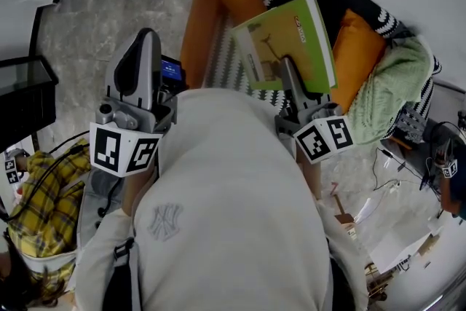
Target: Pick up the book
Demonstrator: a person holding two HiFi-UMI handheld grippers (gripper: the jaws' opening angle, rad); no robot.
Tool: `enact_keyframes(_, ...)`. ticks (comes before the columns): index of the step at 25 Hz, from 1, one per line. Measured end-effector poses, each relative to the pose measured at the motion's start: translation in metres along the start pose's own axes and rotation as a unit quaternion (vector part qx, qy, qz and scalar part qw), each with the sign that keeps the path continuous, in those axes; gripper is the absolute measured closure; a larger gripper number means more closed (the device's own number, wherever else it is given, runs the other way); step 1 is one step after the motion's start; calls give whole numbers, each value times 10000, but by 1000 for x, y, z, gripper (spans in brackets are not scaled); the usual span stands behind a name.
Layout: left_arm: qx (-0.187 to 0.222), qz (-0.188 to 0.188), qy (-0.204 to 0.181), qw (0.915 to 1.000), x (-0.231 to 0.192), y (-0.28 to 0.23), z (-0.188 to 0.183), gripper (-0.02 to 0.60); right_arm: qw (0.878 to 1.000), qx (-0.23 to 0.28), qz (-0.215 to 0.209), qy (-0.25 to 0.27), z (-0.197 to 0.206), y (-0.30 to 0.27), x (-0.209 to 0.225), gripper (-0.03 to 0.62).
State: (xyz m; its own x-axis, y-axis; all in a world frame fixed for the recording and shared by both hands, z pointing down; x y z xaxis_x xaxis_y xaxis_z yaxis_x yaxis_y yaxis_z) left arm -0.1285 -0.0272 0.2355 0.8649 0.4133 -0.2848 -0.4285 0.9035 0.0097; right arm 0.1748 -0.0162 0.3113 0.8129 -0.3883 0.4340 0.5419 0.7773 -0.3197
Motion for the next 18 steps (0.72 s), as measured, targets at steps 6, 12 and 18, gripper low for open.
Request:
enact_keyframes(6,4,-4,28,10000,-2,-2,-1,580,10000,-9,13,2,0,-2,-1,448)
enact_keyframes(12,-34,-108,26,9999,-5,-3,2,580,10000,-67,-15,20,1,-4,1,448)
enact_keyframes(18,-45,-143,50,9999,-4,-3,2,580,9999,-116,-47,35,0,-5,1,448)
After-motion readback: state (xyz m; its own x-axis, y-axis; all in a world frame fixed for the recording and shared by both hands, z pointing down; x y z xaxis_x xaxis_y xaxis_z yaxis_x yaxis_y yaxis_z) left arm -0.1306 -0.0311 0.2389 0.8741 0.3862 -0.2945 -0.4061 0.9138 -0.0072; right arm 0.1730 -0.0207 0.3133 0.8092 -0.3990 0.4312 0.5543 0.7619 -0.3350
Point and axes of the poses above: the fingertips, and each gripper's own axes: y backward along the fingers, x to its right, z out of its underside, the point moved 7 cm from there along y, backward along the fingers, and after that the axes turned 6 degrees about -x, right-handed, at the moved point
